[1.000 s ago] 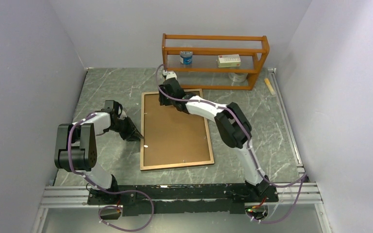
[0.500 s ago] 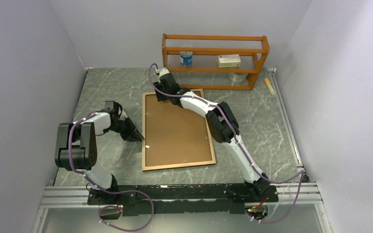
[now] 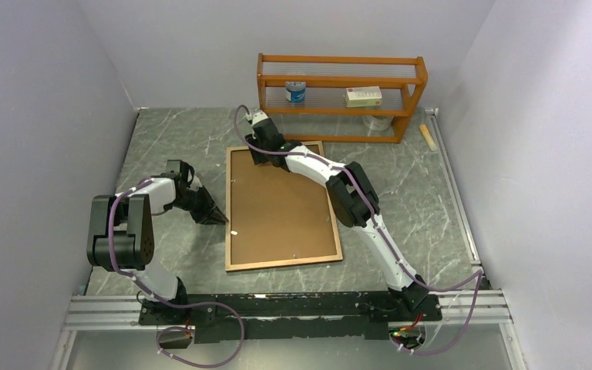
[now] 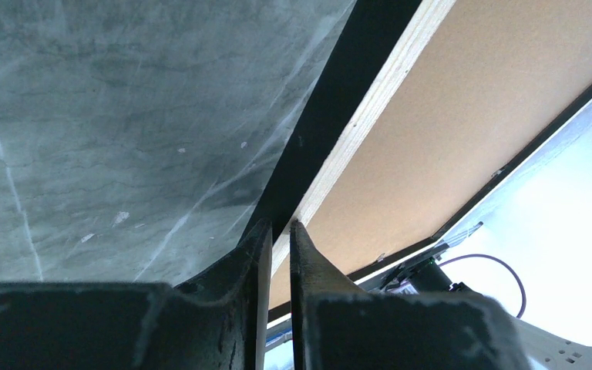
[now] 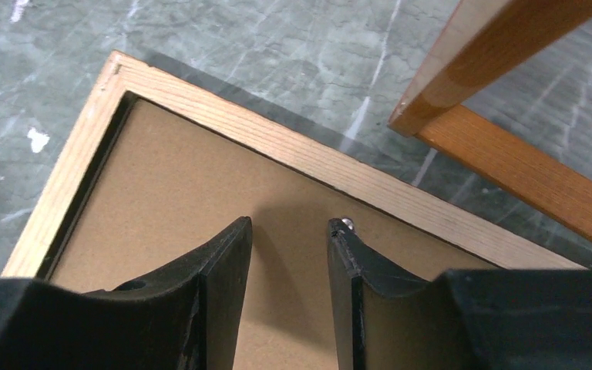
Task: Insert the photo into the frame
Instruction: Install the photo frame at the center of the board.
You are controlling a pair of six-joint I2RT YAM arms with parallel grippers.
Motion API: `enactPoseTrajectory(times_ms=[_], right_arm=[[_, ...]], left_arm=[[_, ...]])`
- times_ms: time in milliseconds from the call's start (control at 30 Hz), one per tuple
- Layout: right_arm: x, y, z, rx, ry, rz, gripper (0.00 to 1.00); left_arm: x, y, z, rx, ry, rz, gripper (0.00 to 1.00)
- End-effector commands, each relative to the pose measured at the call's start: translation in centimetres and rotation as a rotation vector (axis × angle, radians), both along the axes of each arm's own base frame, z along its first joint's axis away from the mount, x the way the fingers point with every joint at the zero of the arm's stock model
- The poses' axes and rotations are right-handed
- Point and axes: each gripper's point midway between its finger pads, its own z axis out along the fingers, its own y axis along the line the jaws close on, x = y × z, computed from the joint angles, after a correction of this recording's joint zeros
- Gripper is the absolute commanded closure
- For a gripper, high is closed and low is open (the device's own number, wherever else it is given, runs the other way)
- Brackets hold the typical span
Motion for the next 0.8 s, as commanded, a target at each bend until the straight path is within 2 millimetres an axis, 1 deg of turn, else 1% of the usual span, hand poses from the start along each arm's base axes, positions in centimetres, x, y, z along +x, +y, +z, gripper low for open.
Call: enactPoseTrajectory(times_ms=[0,167,267,333,433,600,767], right_arm=[[0.7,-3.0,0.3,-0.109,-0.003,-0.076,0.56],[0.7,-3.4,0.2,-0.116,-0.007,-0.080,0.56],[1.0,-3.5,-0.4,-0.130,-0.009,-0.080,0.56],[1.1,-3.4,-1.0,-0.131,-0.001,-0.071,0.56],[1.2,-3.0,-1.3,-0.112,0.002,-0.052,0.56],[1.4,-2.3,-1.3,-0.066,0.013,-0.035,0.56],[2.0,-2.1,-1.0,-0.023,0.024,-0.032,0.55]], left_arm=[[-2.5,0.8,-1.7,0.074,0.104,-0.020,0.84],[-2.5,0.8,-1.8,0.076,0.108,-0.020,0.84],[-2.4,0.8,-1.8,0.074,0.106,-0.019,0.84],[-2.4,0.8,-1.7,0.073,0.105,-0.023,0.84],[-2.5,0.8,-1.7,0.074,0.105,-0.027,0.84],[-2.5,0.8,-1.7,0.071,0.104,-0.026,0.84],[-2.6,0.8,-1.7,0.070,0.106,-0.026,0.84]])
